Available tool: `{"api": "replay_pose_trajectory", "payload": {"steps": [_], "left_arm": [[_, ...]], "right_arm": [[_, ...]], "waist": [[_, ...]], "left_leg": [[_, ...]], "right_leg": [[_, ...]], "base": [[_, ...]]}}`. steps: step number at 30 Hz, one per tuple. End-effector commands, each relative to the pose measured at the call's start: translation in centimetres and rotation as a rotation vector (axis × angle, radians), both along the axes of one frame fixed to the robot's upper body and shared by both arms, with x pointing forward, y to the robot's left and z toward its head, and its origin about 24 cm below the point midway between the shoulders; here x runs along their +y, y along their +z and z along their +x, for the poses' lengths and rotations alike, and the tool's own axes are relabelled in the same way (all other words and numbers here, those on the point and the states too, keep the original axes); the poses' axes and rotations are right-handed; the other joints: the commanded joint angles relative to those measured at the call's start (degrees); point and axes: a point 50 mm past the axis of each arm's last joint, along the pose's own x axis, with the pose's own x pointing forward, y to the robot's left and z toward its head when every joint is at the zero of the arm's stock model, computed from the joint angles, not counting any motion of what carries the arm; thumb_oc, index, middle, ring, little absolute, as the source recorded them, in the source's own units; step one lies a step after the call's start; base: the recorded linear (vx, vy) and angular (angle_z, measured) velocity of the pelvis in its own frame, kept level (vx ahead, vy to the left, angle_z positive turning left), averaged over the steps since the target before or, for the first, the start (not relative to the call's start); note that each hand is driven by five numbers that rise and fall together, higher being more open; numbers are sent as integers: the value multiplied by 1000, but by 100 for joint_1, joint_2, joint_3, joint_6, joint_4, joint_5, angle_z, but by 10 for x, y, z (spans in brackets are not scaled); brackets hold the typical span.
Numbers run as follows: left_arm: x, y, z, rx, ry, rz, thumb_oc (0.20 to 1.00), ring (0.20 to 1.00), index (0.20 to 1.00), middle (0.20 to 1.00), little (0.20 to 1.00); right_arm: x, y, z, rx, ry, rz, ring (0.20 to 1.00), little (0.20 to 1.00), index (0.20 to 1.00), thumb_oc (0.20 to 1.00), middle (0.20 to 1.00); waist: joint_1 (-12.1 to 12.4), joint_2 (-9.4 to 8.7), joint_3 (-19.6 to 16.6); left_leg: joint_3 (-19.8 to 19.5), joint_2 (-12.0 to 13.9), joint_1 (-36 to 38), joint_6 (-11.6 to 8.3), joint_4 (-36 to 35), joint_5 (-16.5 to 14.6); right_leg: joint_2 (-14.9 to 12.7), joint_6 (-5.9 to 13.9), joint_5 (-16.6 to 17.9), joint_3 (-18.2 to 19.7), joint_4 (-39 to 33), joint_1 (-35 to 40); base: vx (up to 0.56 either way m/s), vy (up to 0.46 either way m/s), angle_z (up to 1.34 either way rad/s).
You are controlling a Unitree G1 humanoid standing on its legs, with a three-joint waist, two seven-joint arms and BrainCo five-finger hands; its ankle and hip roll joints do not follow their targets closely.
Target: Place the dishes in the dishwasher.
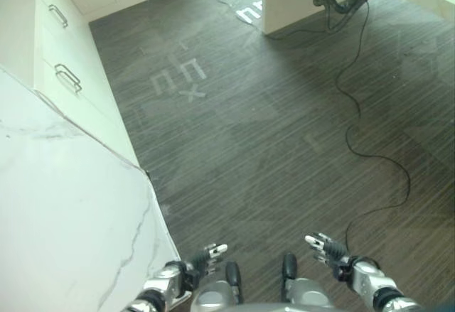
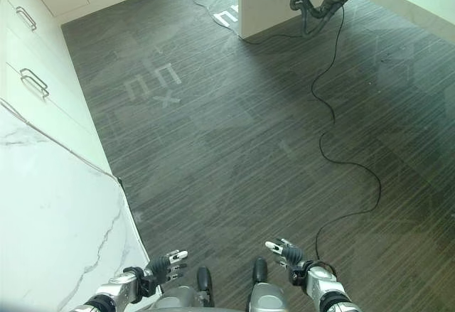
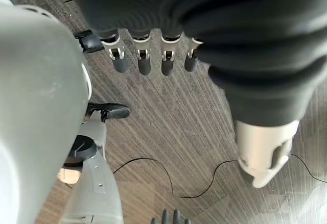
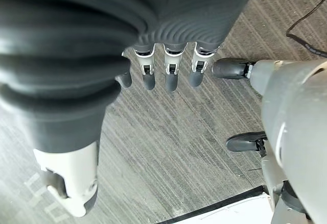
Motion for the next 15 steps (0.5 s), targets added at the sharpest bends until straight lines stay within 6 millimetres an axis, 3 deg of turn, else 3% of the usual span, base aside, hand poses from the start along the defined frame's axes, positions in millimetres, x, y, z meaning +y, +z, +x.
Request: {"api": "replay_pose_trajectory", "payload": {"steps": [1,5,9,12,15], "left_arm": [[-10,-5,-8,71,-36,-59,1000,1000,1000,1000,1000],[-9,-11,-24,126,-29,-72,1000,1000,1000,1000,1000],[-5,-18,-40,170,191,-113,1000,1000,1000,1000,1000],[-1,-16,-39,91,266,-129,1000,1000,1000,1000,1000],[7,-7,-26,-54,347,-136,1000,1000,1000,1000,1000]], "right_arm": [[6,4,10,-39,-27,52,1000,1000,1000,1000,1000],[6,1,4,-30,-62,67,1000,1000,1000,1000,1000],[9,-3,-7,-84,-131,121,1000,1000,1000,1000,1000],[5,2,-8,-172,-137,130,1000,1000,1000,1000,1000],[2,11,-6,-272,-97,132,1000,1000,1000,1000,1000]], "waist": [[25,-22,-254],[-4,-57,-376],[-101,-111,-544],[-144,-122,-603],[-160,-148,-680]], "left_leg": [[-210,-48,-89,-38,189,-620],[-175,-38,8,-18,227,-704],[1,16,204,-34,95,-721],[49,44,235,-50,38,-726],[36,34,236,-55,1,-757]], "right_leg": [[-276,264,-883,-77,394,87],[-266,275,-895,-28,352,189],[-210,278,-881,6,206,359],[-206,295,-867,-25,152,387],[-186,314,-856,-6,77,411]], "base": [[38,10,-7],[76,11,-4],[93,23,-7],[32,-3,-17],[6,-28,-10]]}}
